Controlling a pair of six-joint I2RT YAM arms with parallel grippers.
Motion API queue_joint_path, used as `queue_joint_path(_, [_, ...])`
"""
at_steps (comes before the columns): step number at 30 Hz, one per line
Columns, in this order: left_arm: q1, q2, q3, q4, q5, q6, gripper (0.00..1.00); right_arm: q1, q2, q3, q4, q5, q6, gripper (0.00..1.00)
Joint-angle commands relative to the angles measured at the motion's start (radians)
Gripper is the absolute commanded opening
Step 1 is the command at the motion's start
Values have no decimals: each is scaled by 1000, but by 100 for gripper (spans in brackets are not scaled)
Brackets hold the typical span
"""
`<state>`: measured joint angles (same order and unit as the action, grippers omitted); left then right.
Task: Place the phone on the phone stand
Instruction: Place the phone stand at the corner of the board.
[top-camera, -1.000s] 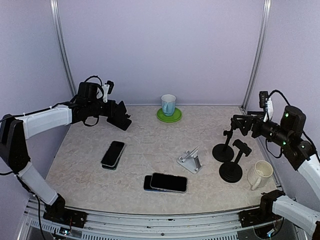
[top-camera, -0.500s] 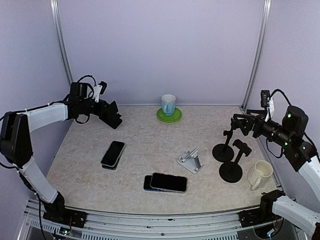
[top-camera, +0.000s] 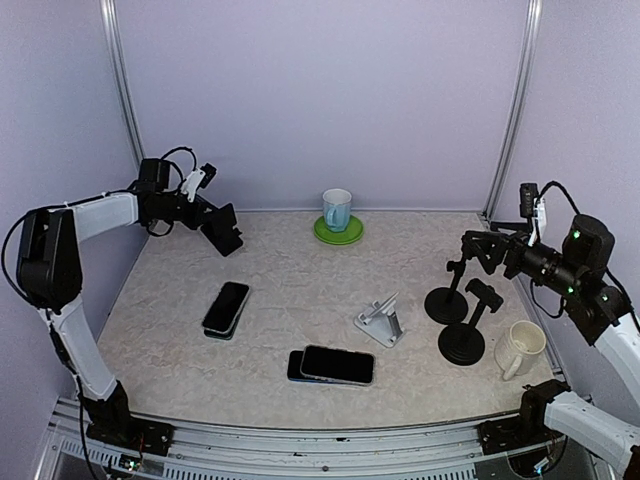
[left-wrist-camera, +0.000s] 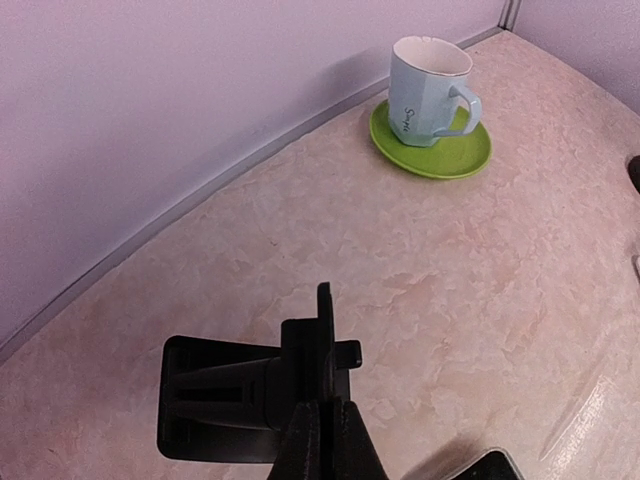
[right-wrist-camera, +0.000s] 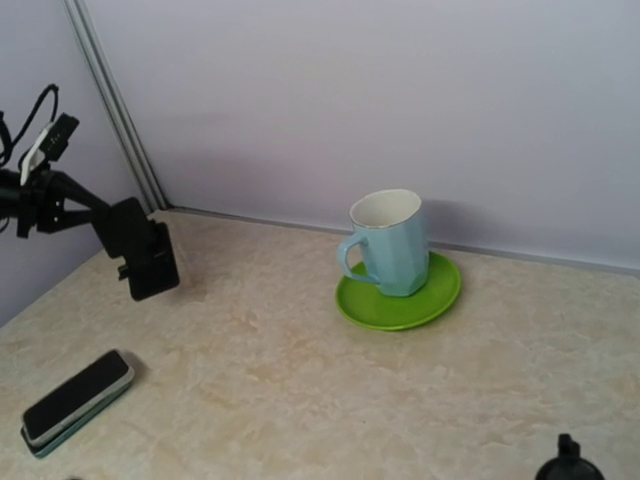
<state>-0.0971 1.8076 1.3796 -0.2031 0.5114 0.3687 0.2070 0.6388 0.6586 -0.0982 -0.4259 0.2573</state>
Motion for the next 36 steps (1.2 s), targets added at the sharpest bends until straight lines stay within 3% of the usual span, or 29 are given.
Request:
queue_joint_path(1, [41, 48, 123, -113, 164, 165, 0, -11, -4, -12, 27, -7, 12, 100])
queue_joint_path(14, [134, 142, 252, -258, 233, 368, 0, -11, 20, -12, 28, -6, 14, 100])
queue_joint_path(36, [159, 208, 263, -273, 227, 375, 0, -10, 18, -15, 18, 4, 13, 100])
